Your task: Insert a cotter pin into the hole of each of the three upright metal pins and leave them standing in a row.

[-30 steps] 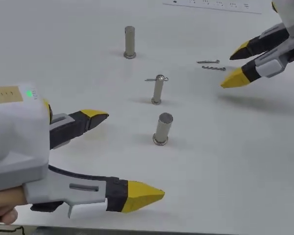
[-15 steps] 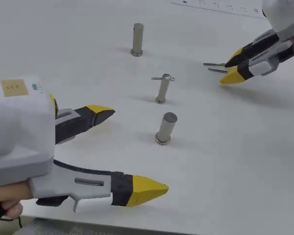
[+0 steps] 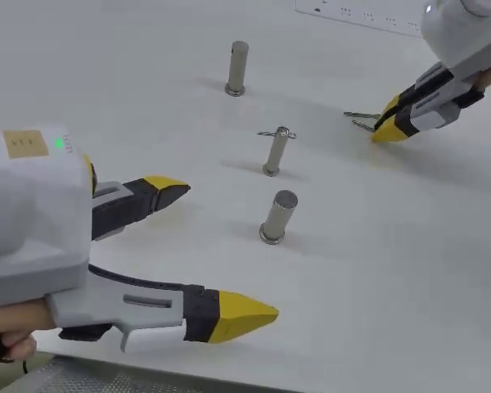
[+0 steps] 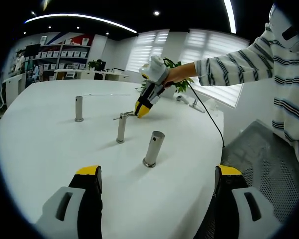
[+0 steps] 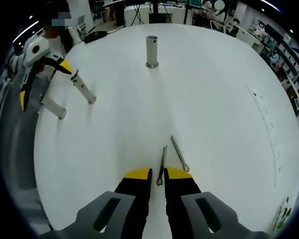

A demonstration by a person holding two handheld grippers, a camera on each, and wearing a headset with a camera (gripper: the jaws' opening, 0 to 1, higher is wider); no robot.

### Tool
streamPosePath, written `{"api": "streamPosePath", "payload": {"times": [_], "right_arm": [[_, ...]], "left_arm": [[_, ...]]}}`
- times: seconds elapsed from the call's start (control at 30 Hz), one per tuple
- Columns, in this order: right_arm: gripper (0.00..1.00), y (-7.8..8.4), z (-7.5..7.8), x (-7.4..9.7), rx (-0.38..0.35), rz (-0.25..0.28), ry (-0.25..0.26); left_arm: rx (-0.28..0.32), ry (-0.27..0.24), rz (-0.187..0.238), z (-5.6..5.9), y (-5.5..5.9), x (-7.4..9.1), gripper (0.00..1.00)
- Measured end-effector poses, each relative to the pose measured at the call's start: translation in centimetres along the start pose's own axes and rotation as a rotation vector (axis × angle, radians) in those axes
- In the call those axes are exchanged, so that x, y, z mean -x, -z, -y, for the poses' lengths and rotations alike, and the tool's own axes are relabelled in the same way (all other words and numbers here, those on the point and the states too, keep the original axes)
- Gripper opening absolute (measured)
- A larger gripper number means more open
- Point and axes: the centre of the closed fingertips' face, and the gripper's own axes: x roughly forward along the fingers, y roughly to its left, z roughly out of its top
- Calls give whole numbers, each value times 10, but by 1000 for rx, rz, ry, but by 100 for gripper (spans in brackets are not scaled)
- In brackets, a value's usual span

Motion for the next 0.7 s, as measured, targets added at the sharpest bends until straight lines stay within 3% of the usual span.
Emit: {"api": "streamPosePath", "payload": {"times": [0.17,0.27,0.57,0.7], "right_arm": [[6,1,3,0,-15,-31,34],[5,1,0,-1,40,-53,31],[3,1,-2,0,7,-49,53],[2,0,-4,0,47,-75,81]], "left_arm": [[0,-14,0,-1,1,2,94],[6,-24,1,-3,0,4,93],[16,-33,13,-3,-5,6,94],[29,-39,13,-3,-7,8,93]]}}
